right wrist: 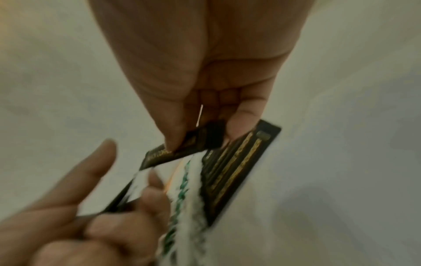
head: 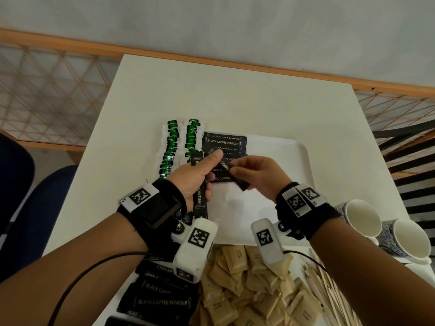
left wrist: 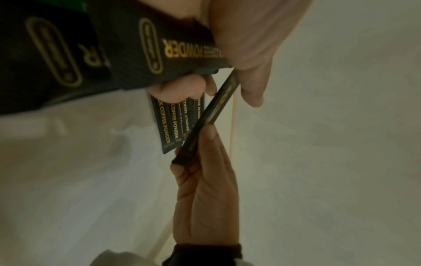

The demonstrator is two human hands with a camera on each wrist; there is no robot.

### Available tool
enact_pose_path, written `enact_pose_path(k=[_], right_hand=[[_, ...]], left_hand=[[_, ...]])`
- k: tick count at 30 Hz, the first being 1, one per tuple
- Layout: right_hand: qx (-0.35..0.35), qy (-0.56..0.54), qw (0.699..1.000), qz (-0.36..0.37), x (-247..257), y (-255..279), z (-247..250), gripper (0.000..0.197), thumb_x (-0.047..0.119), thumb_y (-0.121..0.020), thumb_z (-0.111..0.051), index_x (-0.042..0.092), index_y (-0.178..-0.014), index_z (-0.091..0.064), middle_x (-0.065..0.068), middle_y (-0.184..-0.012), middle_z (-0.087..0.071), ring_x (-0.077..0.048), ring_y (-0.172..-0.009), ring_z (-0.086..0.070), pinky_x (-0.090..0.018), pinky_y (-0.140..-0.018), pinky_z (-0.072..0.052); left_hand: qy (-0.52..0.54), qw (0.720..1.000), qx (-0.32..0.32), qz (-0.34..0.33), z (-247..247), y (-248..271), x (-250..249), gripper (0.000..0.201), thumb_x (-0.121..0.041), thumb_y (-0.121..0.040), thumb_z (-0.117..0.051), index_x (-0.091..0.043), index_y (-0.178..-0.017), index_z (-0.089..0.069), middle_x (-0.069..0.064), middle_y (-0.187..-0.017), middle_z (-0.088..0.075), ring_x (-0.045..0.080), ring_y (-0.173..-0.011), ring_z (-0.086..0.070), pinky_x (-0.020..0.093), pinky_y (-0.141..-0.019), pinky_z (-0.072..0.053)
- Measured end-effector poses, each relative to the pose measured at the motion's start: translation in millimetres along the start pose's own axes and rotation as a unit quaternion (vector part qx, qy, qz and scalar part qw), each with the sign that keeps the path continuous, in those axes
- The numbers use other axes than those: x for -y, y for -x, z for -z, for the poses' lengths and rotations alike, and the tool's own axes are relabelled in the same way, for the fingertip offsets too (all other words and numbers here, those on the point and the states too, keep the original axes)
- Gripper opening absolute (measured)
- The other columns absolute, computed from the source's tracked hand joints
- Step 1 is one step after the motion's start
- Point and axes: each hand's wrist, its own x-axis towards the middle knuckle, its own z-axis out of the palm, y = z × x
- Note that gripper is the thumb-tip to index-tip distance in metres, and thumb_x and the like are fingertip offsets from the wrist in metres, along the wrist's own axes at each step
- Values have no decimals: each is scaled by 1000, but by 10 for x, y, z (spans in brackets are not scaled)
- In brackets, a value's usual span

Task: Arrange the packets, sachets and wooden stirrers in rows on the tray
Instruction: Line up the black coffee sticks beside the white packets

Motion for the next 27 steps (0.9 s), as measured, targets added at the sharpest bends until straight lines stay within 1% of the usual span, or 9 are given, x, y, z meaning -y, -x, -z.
enact_pose_path(k=[3,5,7,10,13,17,20,22,27], right_hand=[[-63,139,988,18,-124,-65,149,15,19,-85,-68,33,-81,-70,6,-79,-68,-9,-71,-59,-23,-70,-46],[-60,245,967,29,-188,-87,183,10,23,-85,-67,31,-87,-72,4,-91,-65,-11,-85,-59,-22,-78,-44],[-41,291,955,41,-234,-111,161,11,24,-84,-67,30,-92,-74,4,-94,-59,-11,-89,-56,-22,-83,-42],[-23,322,945,52,-260,-168,92,12,26,-83,-68,31,-92,-74,11,-88,-53,-10,-88,-54,-21,-82,-39],[-24,354,933,57,-244,-218,52,11,30,-81,-69,34,-90,-74,18,-79,-50,-6,-80,-51,-20,-75,-37],[-26,362,929,69,-217,-251,9,8,32,-77,-73,34,-84,-72,13,-82,-57,-8,-79,-55,-24,-76,-44],[-31,356,931,70,-199,-264,-20,8,32,-76,-73,33,-84,-71,11,-84,-57,-9,-80,-54,-25,-76,-45],[-34,363,929,67,-187,-272,-36,9,33,-77,-72,33,-85,-71,12,-85,-55,-9,-82,-53,-25,-77,-44],[-42,369,925,76,-212,-285,-46,7,34,-76,-72,33,-82,-68,14,-83,-51,-8,-80,-52,-26,-76,-45]], left_hand=[[77,997,-26,20,117,22,-77,24,-36,-89,-55,-13,-81,-56,3,-66,-49,12,-51,-39,19,-40,-36],[136,990,-37,20,184,35,-127,19,-24,-83,-44,-10,-77,-55,6,-66,-50,16,-53,-40,20,-43,-36],[164,985,-45,15,216,44,-166,18,-16,-79,-37,-9,-77,-53,8,-68,-48,17,-54,-40,22,-45,-38],[181,981,-69,3,214,33,-204,19,-10,-84,-34,-9,-83,-53,7,-69,-46,19,-56,-44,28,-51,-43],[173,981,-82,-12,207,0,-214,17,-6,-92,-36,-9,-89,-52,7,-69,-47,23,-64,-56,40,-62,-50],[159,984,-72,-32,203,-37,-208,19,-2,-98,-37,-9,-94,-54,9,-76,-55,25,-78,-64,45,-79,-51],[156,985,-54,-43,203,-52,-212,20,-2,-99,-38,-11,-95,-55,11,-85,-64,24,-81,-65,39,-75,-52],[143,988,-40,-48,213,-61,-209,20,-3,-99,-39,-14,-96,-56,10,-90,-67,23,-84,-65,40,-72,-51],[129,989,-33,-60,223,-73,-214,22,-2,-98,-43,-16,-97,-59,7,-94,-69,23,-91,-64,44,-80,-50]])
